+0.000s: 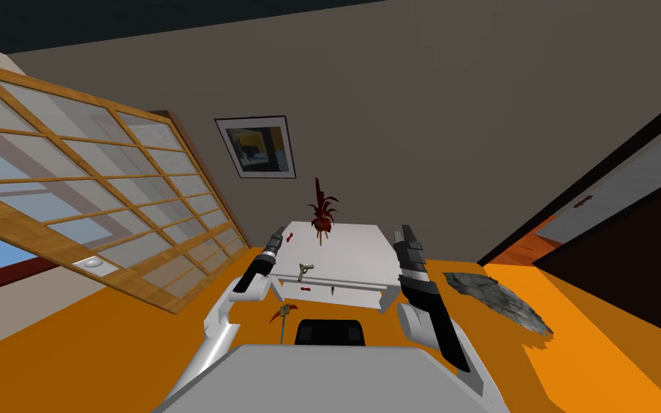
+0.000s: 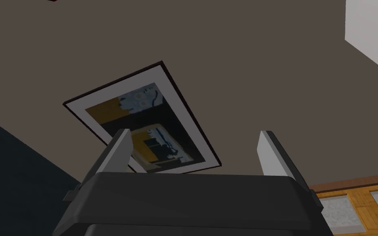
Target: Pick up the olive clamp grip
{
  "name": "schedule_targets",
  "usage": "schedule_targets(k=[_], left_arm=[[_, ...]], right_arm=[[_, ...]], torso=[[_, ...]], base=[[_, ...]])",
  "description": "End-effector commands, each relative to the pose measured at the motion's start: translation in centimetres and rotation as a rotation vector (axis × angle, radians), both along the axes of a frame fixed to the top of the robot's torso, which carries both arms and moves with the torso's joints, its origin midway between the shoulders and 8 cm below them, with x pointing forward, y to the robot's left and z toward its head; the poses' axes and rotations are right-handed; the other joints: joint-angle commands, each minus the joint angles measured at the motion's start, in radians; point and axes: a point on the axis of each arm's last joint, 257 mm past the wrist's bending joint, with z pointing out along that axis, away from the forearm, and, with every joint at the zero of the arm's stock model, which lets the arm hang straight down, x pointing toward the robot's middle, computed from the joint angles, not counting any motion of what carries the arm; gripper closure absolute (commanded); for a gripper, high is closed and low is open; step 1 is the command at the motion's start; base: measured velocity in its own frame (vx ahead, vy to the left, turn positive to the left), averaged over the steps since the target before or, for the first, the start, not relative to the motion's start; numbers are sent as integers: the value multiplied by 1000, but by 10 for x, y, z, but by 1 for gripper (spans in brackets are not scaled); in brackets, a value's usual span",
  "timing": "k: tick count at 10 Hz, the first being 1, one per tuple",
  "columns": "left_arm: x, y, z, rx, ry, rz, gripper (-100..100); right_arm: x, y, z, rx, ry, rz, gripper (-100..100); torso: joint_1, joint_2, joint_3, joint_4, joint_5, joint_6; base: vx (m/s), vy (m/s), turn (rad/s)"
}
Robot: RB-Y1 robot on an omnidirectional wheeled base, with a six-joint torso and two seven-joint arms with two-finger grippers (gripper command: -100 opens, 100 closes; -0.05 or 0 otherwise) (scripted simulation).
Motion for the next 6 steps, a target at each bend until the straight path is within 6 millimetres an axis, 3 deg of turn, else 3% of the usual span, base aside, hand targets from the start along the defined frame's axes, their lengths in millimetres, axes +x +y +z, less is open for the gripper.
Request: schedule_targets(k=[1,4,6], left_arm=[[7,5,-13,0,47,10,-100],[27,17,-34,1,136,32,-100],[36,26,-57,-1,208,48,-100]], right_arm=[[0,0,0,0,0,0,0],[0,0,0,0,0,0,0],[0,0,0,0,0,0,0]], torso=[[0,0,0,0,0,0],[-2,1,1,0,0,0],[-1,1,0,0,0,0]], base=[[32,77,-54],[24,80,-72],[24,73,-74]])
